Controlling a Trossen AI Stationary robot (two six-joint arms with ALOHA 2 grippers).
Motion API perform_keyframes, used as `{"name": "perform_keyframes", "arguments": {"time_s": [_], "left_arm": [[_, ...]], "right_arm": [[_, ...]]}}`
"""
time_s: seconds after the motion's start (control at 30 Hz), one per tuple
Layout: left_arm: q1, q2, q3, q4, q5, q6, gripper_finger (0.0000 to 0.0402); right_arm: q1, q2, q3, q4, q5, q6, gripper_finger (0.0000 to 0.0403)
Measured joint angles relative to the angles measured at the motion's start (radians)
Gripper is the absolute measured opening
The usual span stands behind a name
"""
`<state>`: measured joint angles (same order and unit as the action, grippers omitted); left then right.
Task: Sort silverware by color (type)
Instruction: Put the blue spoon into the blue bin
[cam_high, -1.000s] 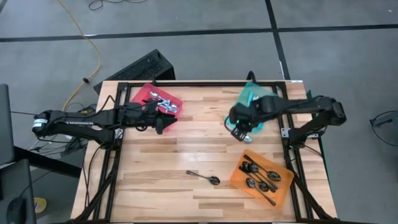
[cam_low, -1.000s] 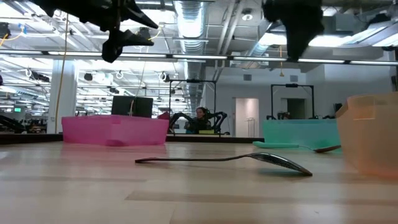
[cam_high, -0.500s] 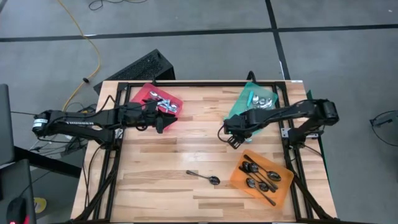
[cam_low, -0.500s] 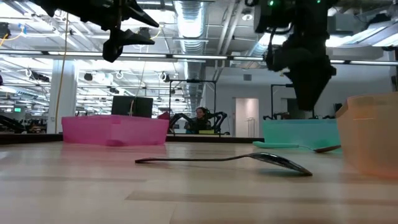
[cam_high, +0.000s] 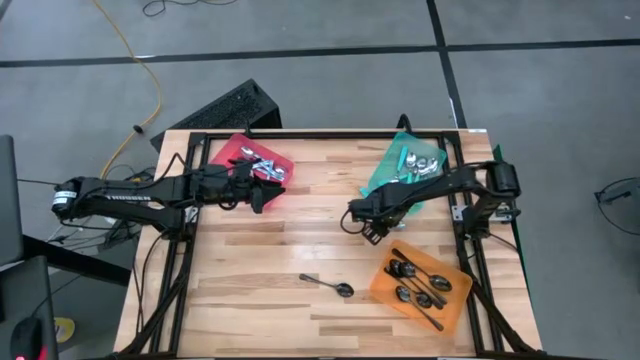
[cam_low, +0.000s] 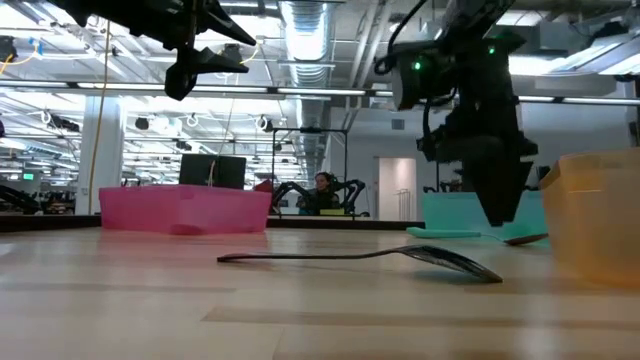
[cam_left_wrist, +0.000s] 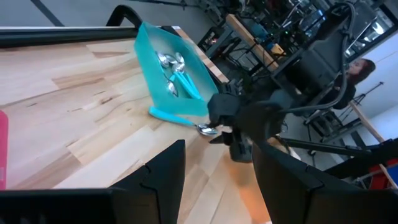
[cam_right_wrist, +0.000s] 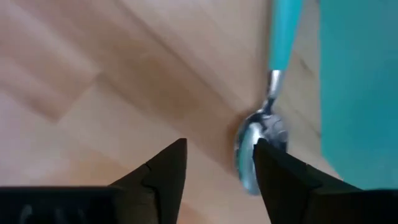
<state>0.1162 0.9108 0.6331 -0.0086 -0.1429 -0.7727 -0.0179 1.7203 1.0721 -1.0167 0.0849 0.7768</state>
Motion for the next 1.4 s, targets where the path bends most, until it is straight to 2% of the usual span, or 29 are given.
{"name": "perform_keyframes", "arguments": {"time_s": [0.2,0.53,0.67,0.93,1.13,1.4], "left_arm": [[0.0,0.0,0.0,0.0,0.0,0.0,0.0169],[0.0,0.0,0.0,0.0,-0.001,0.0,0.0169],[0.0,0.0,0.0,0.0,-0.002,0.0,0.0169],[0.0,0.0,0.0,0.0,-0.003,0.0,0.0169],[0.0,0.0,0.0,0.0,-0.003,0.0,0.0169],[0.0,0.0,0.0,0.0,-0.003,0.0,0.0168]], "right_arm": [[-0.013,0.062,0.0,-0.015,0.018,-0.026,0.0214],[-0.013,0.103,-0.002,-0.088,0.017,-0.051,0.0172],[-0.012,0.103,-0.015,-0.084,-0.008,-0.037,0.0134],[-0.003,0.102,-0.014,-0.082,-0.009,-0.042,0.0017],[0.03,0.102,0.02,-0.075,-0.016,-0.044,0.0017],[0.073,0.102,0.15,-0.07,-0.018,-0.055,0.0013]]}}
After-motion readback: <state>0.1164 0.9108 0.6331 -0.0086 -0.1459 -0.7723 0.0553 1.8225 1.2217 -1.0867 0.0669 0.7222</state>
